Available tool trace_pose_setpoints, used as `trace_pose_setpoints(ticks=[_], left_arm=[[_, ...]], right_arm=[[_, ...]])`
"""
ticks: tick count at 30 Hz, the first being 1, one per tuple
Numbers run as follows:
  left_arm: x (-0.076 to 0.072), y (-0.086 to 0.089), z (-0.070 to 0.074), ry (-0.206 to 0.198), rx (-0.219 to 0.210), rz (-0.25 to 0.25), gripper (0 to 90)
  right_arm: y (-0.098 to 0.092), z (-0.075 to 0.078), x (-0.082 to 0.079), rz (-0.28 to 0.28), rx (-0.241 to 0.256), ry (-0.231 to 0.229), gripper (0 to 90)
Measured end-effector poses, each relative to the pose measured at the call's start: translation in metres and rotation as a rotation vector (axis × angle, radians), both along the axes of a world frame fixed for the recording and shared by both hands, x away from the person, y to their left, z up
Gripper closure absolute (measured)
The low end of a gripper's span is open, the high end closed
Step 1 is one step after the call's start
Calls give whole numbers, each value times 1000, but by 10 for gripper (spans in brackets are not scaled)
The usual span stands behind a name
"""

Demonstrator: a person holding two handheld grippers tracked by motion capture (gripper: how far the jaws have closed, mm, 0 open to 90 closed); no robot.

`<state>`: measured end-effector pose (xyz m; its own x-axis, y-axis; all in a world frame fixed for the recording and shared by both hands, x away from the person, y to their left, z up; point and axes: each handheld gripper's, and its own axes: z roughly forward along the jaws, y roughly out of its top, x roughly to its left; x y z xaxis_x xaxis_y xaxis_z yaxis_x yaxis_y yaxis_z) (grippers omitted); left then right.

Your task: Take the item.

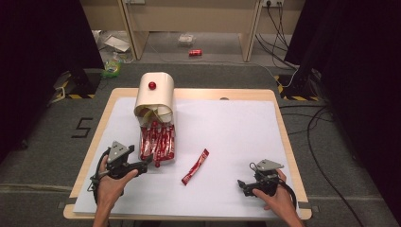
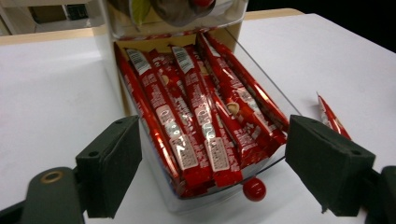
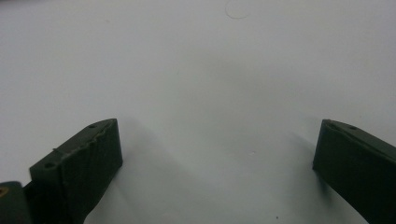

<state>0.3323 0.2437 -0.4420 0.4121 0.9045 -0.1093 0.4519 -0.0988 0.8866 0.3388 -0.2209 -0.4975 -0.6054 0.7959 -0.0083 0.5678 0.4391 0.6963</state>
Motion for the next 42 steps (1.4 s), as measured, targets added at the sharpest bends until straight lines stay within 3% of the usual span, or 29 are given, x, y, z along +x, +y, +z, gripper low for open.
trace_pose_setpoints(ticks=[29, 42], left_arm=[[-23, 17, -21, -14, -25, -2, 180], [-25, 11, -34, 16, -11, -20, 179]], right_arm=[[0, 0, 0, 1, 1, 2, 17], [0, 0, 0, 2, 2, 1, 17]])
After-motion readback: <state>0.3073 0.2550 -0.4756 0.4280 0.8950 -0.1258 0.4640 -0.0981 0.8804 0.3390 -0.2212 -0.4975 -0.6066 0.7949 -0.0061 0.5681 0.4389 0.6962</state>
